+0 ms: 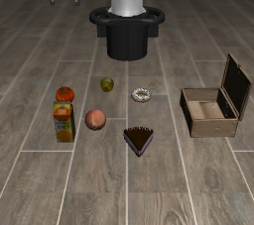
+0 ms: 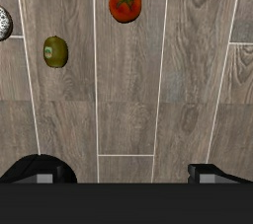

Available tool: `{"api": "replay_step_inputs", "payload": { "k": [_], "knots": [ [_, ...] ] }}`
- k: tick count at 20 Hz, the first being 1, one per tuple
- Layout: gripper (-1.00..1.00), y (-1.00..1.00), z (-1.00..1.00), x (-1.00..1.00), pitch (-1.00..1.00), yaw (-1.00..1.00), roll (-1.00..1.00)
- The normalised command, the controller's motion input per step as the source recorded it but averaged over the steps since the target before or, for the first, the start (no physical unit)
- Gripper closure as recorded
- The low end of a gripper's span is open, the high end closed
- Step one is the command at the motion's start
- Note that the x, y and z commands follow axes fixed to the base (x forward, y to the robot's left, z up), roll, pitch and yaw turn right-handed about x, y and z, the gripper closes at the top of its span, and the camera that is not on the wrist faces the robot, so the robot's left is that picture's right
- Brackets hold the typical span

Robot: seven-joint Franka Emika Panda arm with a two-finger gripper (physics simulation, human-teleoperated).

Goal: Pick up the tomato and place it in the box

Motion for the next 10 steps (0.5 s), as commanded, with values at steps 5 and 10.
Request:
{"api": "replay_step_inputs", "payload": {
  "k": [5, 10],
  "knots": [
    [-1.0, 0.0, 0.0, 1.0, 0.0, 0.0, 0.0],
    [-1.0, 0.0, 0.0, 1.0, 0.0, 0.0, 0.0]
  ]
}}
